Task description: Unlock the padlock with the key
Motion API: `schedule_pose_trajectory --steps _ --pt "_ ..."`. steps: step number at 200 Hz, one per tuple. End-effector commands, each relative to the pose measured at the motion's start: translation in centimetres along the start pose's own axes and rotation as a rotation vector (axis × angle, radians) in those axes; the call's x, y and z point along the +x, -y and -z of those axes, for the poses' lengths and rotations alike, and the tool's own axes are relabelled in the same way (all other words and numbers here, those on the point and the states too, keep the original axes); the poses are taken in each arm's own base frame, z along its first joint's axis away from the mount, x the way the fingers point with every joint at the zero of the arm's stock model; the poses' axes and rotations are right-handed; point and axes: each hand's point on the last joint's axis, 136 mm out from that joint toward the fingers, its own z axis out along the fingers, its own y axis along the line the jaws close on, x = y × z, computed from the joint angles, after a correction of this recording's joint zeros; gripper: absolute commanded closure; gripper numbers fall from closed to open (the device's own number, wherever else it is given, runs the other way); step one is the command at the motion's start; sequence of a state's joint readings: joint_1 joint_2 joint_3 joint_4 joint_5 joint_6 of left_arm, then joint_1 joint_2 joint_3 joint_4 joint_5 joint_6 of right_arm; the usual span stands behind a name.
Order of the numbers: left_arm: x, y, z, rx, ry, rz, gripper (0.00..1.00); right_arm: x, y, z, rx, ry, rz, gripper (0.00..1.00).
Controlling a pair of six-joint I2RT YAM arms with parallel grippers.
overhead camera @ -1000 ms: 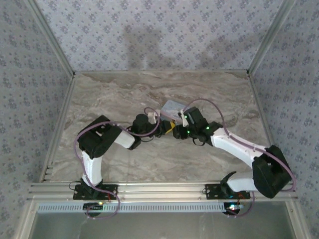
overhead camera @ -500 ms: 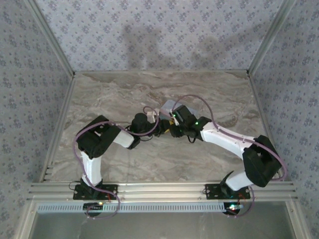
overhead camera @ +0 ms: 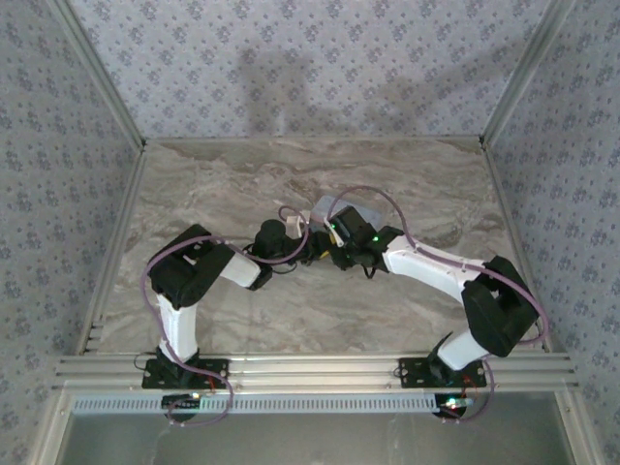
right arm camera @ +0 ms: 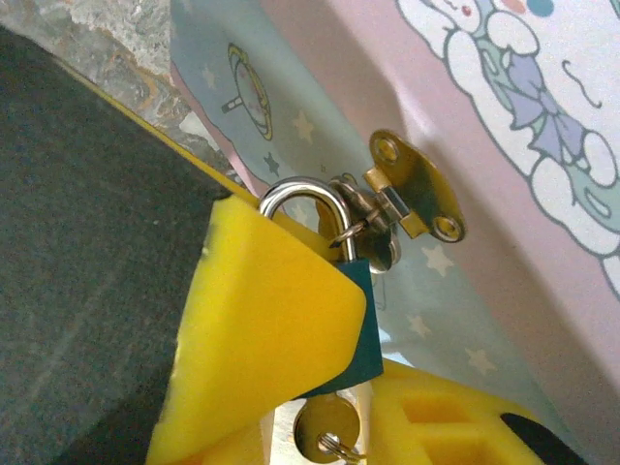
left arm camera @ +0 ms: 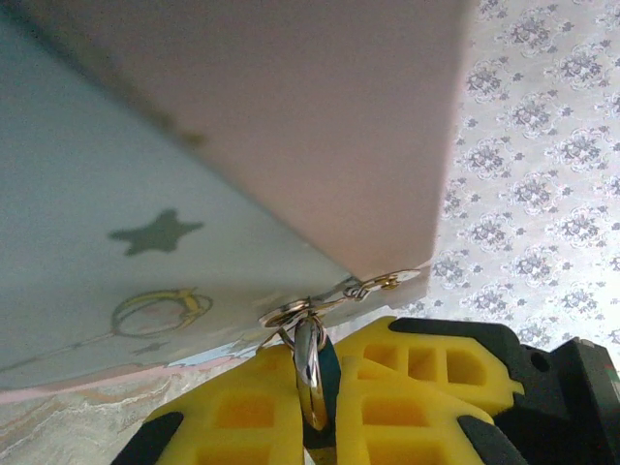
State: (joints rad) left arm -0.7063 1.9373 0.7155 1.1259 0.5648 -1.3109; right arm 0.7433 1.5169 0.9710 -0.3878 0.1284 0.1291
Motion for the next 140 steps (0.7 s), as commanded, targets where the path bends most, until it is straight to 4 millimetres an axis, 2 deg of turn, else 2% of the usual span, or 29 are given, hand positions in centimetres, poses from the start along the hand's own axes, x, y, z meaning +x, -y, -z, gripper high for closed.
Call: schedule_pose_trajectory --steps 1,27,40,96,127,140 --pt "-0.2 3.6 0.1 0.108 -0.014 -0.062 1.00 -1.3 -0.1 0.1 0.025 0.009 0.029 0.82" --pt "-0.1 3.0 0.2 0.093 -0.014 -0.057 1.00 -1.0 -0.6 -0.1 -0.005 -0.002 0.026 0.97" --pt "0.0 2.5 0.2 0.081 -0.016 -0.054 1.00 -0.7 -1.0 -0.2 -0.028 -0.005 0.020 1.00" --pt "0.7 -1.2 0.9 -0.017 0.000 -0.021 0.76 1.0 -2.7 -1.6 -0.164 -0.011 -0.004 1.00" --pt "0.8 -2.4 1.6 -0.049 0.025 -0.010 0.61 2.3 -3.1 -2.3 -0.196 -0.024 -0.031 1.00" --pt "0.8 -2.7 2.0 -0.061 0.035 -0.010 0.59 2.9 -3.2 -2.6 -0.206 -0.037 -0.039 1.00"
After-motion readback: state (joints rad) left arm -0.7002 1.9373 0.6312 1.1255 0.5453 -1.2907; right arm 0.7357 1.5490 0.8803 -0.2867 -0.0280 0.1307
